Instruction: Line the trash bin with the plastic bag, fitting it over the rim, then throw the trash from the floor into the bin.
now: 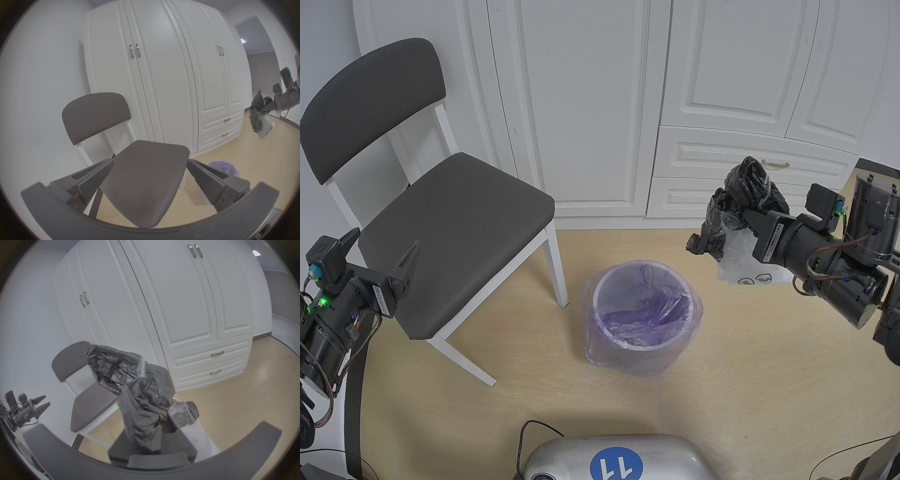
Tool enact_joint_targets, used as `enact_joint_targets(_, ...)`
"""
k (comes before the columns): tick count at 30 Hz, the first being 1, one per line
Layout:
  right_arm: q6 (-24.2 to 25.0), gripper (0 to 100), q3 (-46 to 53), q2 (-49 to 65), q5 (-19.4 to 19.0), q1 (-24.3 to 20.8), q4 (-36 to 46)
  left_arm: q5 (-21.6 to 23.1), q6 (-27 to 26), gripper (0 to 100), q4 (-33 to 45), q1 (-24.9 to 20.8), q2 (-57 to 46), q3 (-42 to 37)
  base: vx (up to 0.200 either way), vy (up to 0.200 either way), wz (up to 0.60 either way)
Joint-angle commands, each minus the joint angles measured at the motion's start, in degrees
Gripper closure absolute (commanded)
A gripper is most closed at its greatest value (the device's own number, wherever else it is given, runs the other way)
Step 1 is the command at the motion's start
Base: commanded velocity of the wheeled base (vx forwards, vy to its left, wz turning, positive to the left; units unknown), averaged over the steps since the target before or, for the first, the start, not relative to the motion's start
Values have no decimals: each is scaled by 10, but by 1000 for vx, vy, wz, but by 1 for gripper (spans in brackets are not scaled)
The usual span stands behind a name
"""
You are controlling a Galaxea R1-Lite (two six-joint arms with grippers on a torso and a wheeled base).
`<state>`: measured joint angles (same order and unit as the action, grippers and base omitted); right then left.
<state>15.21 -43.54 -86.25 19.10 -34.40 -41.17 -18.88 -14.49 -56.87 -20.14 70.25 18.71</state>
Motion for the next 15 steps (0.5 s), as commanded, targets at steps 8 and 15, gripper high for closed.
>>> enact_joint_targets(8, -83, 100, 34, -255, 95, -15, -329, 0, -4, 0, -1, 0, -1, 1, 0, 0, 0)
enact_joint_targets(15, -145, 100, -16, -427, 100, -23, -488, 0, -4, 0, -1, 0, -2, 1, 0, 0, 0)
